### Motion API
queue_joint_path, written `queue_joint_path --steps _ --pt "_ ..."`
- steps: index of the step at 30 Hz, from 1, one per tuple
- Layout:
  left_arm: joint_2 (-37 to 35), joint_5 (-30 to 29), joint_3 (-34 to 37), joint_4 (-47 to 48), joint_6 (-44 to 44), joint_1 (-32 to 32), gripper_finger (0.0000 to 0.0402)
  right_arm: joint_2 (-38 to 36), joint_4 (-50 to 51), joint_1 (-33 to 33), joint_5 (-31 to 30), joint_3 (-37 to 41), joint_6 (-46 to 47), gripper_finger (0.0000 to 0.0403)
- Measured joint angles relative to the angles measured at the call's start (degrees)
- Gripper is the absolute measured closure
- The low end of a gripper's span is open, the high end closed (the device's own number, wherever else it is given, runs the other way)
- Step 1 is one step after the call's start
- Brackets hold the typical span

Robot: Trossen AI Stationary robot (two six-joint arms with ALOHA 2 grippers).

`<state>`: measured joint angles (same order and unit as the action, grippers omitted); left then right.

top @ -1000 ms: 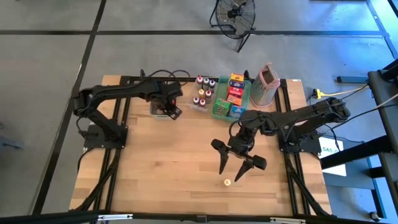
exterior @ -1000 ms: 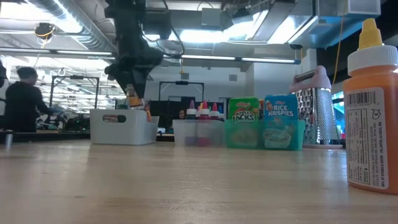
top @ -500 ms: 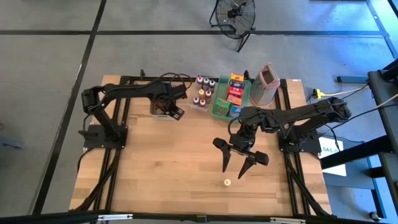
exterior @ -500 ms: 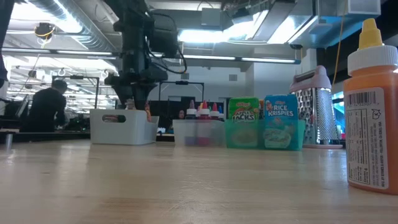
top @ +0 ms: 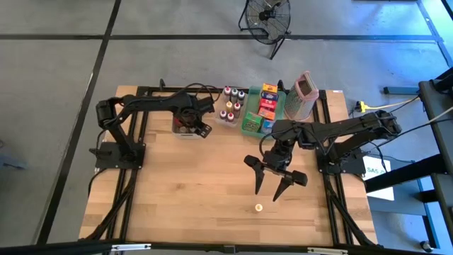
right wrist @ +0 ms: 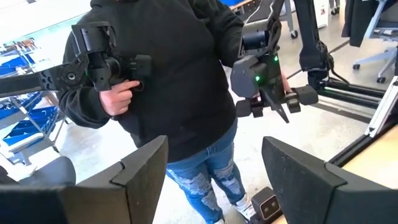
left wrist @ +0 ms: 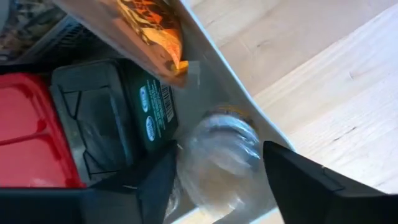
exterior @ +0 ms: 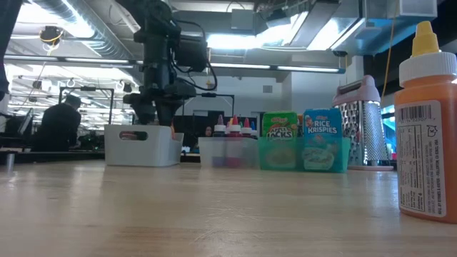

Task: Pick & Place Kitchen Items
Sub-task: Put the brown seasoning bottle into the gray bin, then put the yellow food coloring bottle into the transparent bin

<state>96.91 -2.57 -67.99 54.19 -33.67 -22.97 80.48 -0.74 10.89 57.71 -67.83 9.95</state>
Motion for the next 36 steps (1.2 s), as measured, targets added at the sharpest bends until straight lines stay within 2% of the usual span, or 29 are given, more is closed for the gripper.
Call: queue_joint_path --steps 5,15,24,31,36 --pt "-0.01 0.0 0.0 -0.02 0.35 -0.05 0.0148 0.01 0.59 -0.33 0.13 0.0 -0.34 0.0139" --pt "-1.03 -0.24 -1.7 0.05 2.93 -0.01 0.0148 0.01 0.57 -1.18 1.05 0.0 -0.34 0.0139" --pt "-7.01 1.01 -6.74 -0.04 4.46 0.07 0.0147 -0.92 1.16 -2.27 0.73 0.02 0.13 0.0139" --pt "-16.65 4.17 -8.24 0.43 8.63 2.11 0.0146 -5.18 7.16 -2.33 -2.9 0.02 4.49 0.0139" --pt "-23.14 4.16 -8.22 0.27 8.96 5.07 0.0146 -9.11 16.85 -0.76 -13.4 0.02 6.4 0.0139"
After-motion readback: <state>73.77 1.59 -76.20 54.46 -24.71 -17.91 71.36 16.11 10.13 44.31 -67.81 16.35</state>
